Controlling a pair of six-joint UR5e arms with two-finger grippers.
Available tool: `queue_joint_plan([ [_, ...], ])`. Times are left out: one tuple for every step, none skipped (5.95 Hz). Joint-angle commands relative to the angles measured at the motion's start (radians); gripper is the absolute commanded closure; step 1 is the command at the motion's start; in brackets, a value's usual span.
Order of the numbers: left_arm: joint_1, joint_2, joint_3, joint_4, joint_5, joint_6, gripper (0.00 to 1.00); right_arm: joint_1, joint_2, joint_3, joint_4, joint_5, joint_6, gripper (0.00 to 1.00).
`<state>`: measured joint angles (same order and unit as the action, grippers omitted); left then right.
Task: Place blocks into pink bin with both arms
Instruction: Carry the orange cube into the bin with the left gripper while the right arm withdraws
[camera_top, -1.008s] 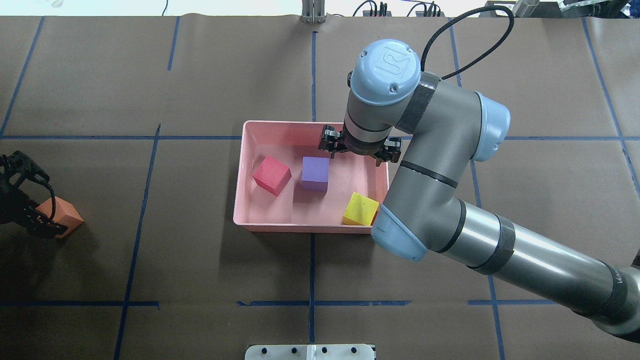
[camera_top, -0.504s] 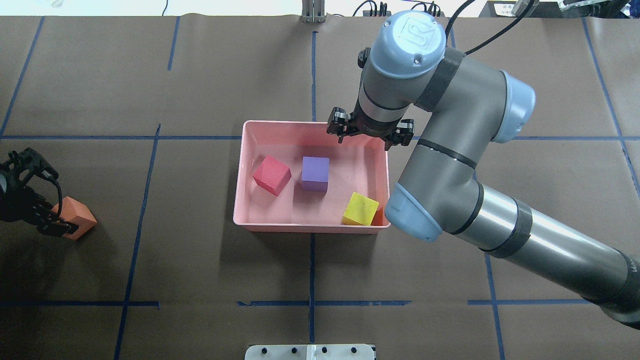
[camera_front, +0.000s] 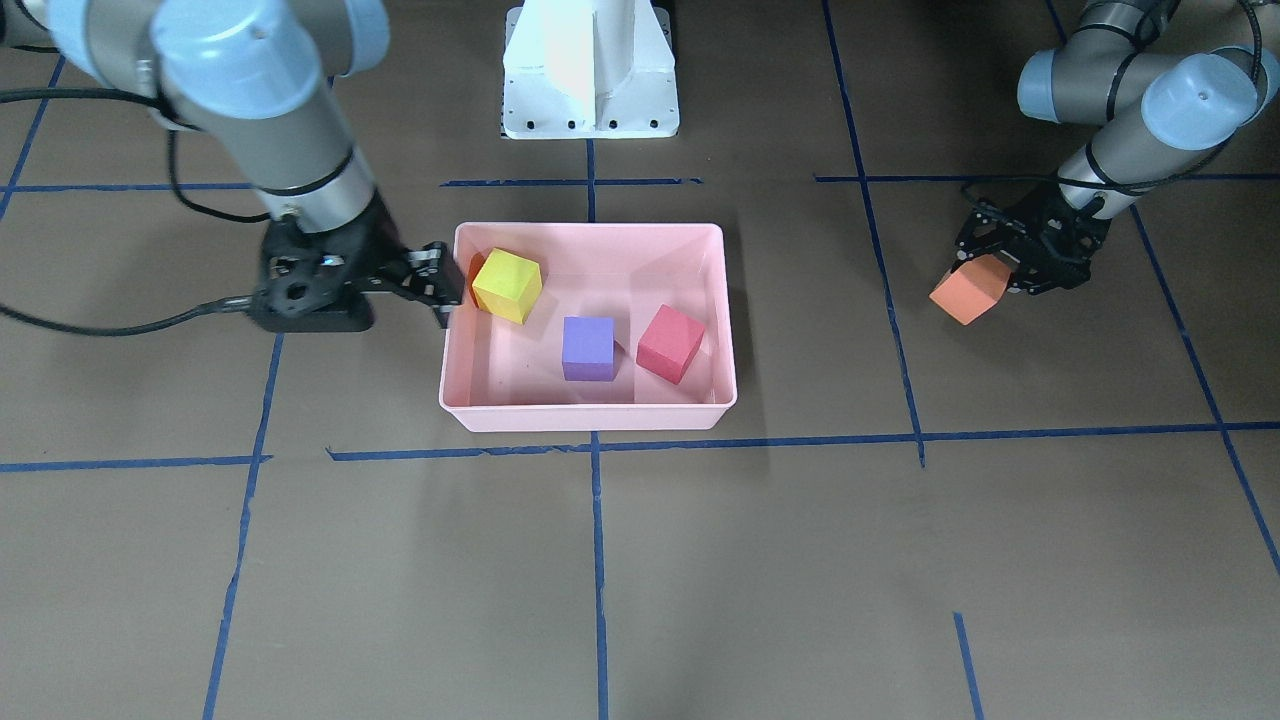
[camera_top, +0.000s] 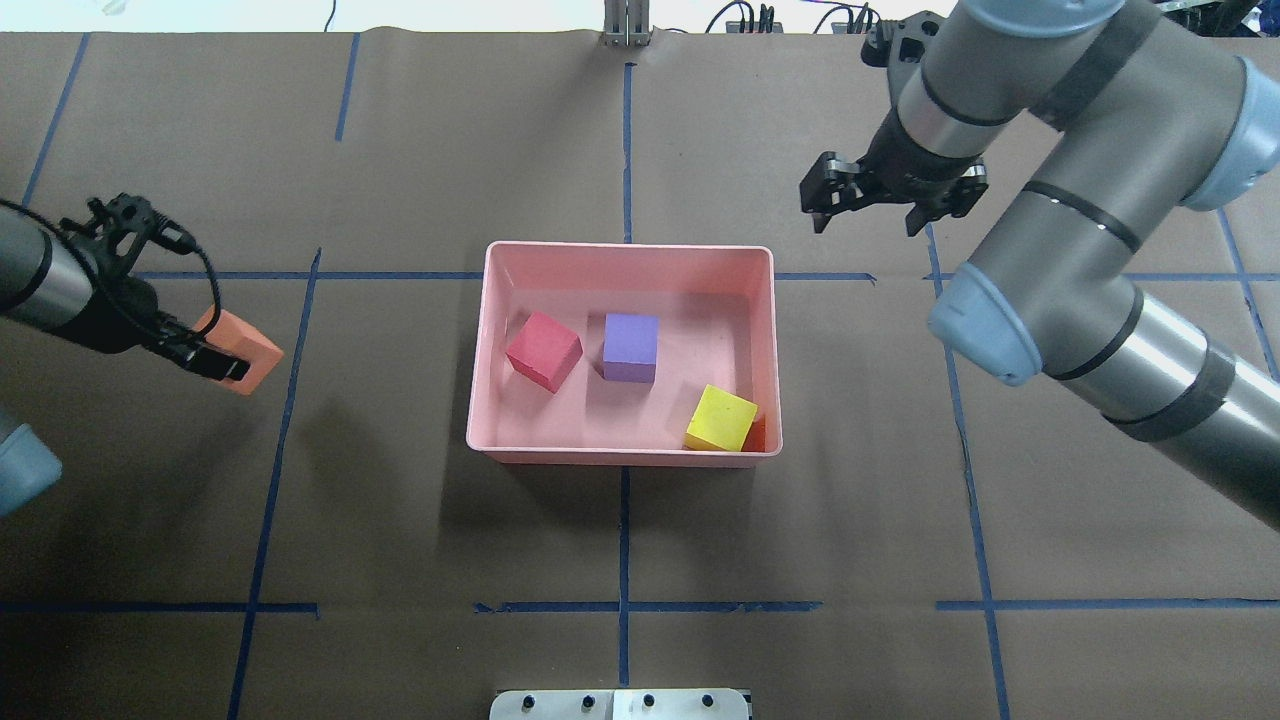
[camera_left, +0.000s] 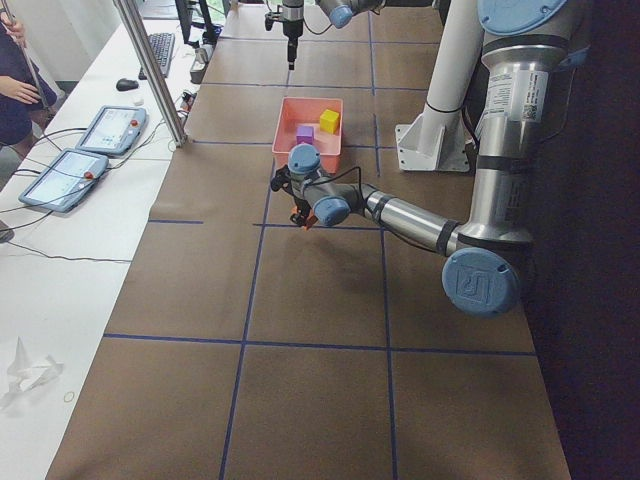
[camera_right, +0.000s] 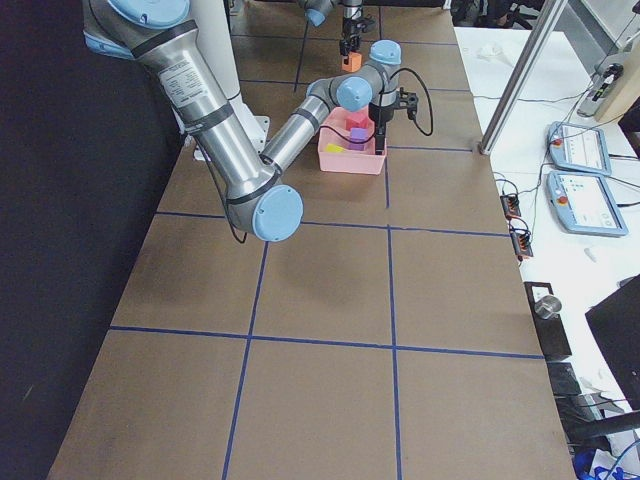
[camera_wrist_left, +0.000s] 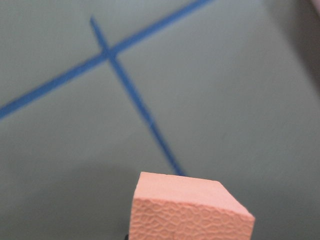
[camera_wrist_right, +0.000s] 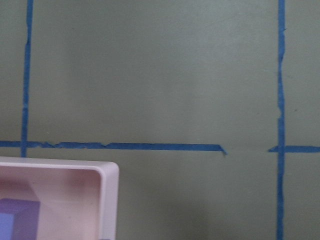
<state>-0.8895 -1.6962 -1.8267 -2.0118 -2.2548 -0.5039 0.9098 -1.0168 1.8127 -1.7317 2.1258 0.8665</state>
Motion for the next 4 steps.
queue_joint_plan([
  [0.007,-0.247,-0.067,0.297,0.01,-0.184,0.57,0.111,-0.104,0.0,-0.002,0.029,-0.239,0.0],
  [0.044,-0.387,-0.071,0.424,0.033,-0.311,0.57,0.174,-0.167,0.0,-0.002,0.06,-0.38,0.0],
  [0.097,-0.443,-0.074,0.462,0.082,-0.393,0.56,0.252,-0.227,0.0,-0.002,0.124,-0.5,0.0],
  [0.166,-0.497,-0.074,0.466,0.134,-0.512,0.54,0.333,-0.302,0.002,-0.002,0.143,-0.668,0.0],
])
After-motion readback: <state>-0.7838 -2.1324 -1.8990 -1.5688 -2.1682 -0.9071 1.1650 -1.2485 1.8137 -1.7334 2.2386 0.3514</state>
